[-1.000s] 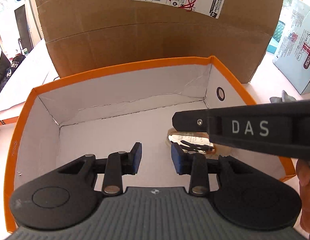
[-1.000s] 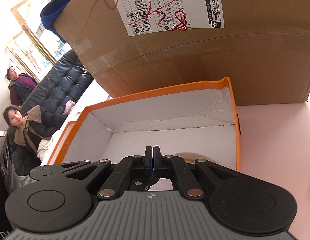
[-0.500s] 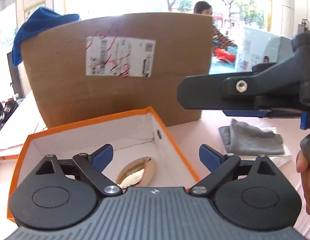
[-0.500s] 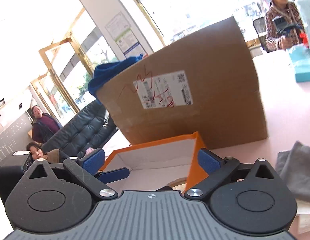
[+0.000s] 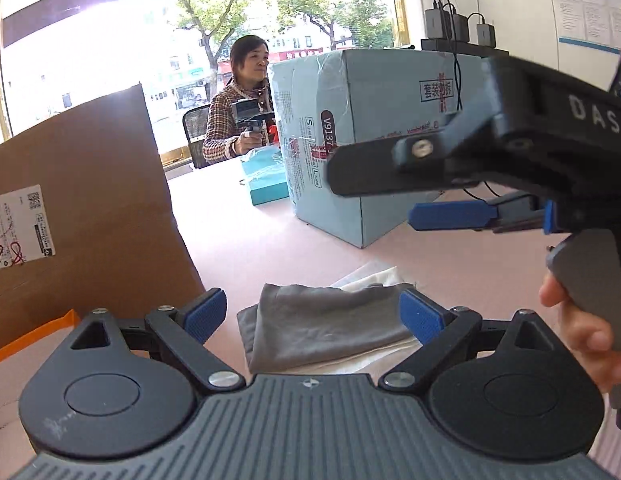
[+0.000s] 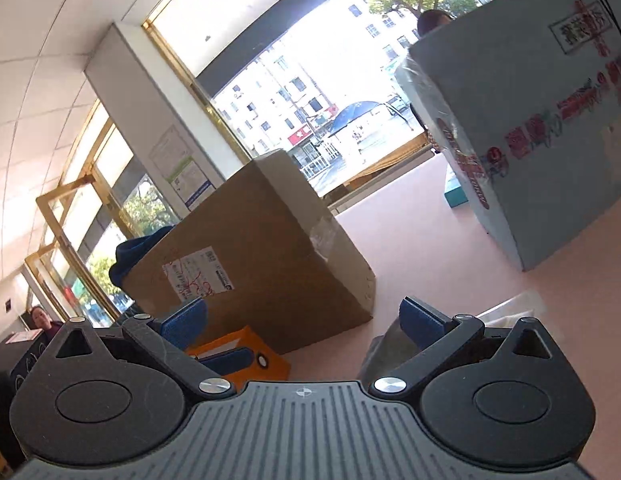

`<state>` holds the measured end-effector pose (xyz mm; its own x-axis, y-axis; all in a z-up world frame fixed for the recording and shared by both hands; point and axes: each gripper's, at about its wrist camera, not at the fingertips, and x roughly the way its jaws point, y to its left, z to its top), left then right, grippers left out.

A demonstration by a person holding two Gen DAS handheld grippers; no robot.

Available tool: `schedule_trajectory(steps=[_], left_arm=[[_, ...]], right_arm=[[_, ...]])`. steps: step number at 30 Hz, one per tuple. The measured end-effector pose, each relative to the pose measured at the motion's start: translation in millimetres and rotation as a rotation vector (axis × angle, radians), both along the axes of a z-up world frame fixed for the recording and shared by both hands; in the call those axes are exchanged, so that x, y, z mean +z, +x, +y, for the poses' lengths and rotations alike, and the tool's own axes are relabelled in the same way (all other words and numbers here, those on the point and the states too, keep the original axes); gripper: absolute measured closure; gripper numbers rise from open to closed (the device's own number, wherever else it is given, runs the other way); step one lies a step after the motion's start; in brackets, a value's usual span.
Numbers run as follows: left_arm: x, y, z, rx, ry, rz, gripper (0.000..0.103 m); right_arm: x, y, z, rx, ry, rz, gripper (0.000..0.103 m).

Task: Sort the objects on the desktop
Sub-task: 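Return the right tool to the grey cloth and pinch its edge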

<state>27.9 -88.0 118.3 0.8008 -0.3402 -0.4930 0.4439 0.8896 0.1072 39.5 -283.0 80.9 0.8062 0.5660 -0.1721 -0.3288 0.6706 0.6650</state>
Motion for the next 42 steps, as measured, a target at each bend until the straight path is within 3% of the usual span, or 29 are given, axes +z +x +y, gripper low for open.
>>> schedule_trajectory(steps=[4,7,11,14,19,22,25,27,30,31,33,37,42], left_arm=[[-31,42,-3,0.077,-0.136,0.151,0.01],[-51,68,3,0.167,-0.219,0.2,0.01],[-76,94,17,0.24,-0.302,0.237,0.01],[-89,112,22,0.262,-0.289,0.293,0.01],[-99,123,38,0.223,-0.374,0.353,0.01],[-100,126,46,0.209,-0.438,0.378,0.01],[-101,125,57,0.227,-0.501,0.382,0.014],[-101,124,58,0.231,-0.484,0.365,0.018],[-102,124,53,0.228,-0.447,0.357,0.028],[-102,123,51,0.226,-0.429,0.349,0.038],[-102,122,47,0.219,-0.401,0.343,0.049],[-102,119,44,0.231,-0.356,0.32,0.057],[-95,109,40,0.237,-0.297,0.247,0.069]], right_arm=[[-43,30,-43,0.014,0.163,0.218,0.0],[-55,40,-57,-0.003,0.222,0.268,0.0],[-63,50,-56,-0.065,0.122,0.33,0.0],[-70,57,-51,-0.038,0.1,0.381,0.0],[-78,65,-39,-0.087,-0.024,0.404,0.0],[-82,67,-35,-0.102,-0.057,0.394,0.001],[-77,61,-25,-0.176,-0.183,0.342,0.011],[-72,58,-17,-0.188,-0.279,0.296,0.021],[-74,57,-8,-0.118,-0.291,0.288,0.033],[-75,58,-5,-0.101,-0.299,0.29,0.037],[-77,58,1,-0.105,-0.348,0.279,0.045],[-78,55,11,-0.115,-0.43,0.251,0.043],[-81,49,32,-0.093,-0.584,0.168,0.027]])
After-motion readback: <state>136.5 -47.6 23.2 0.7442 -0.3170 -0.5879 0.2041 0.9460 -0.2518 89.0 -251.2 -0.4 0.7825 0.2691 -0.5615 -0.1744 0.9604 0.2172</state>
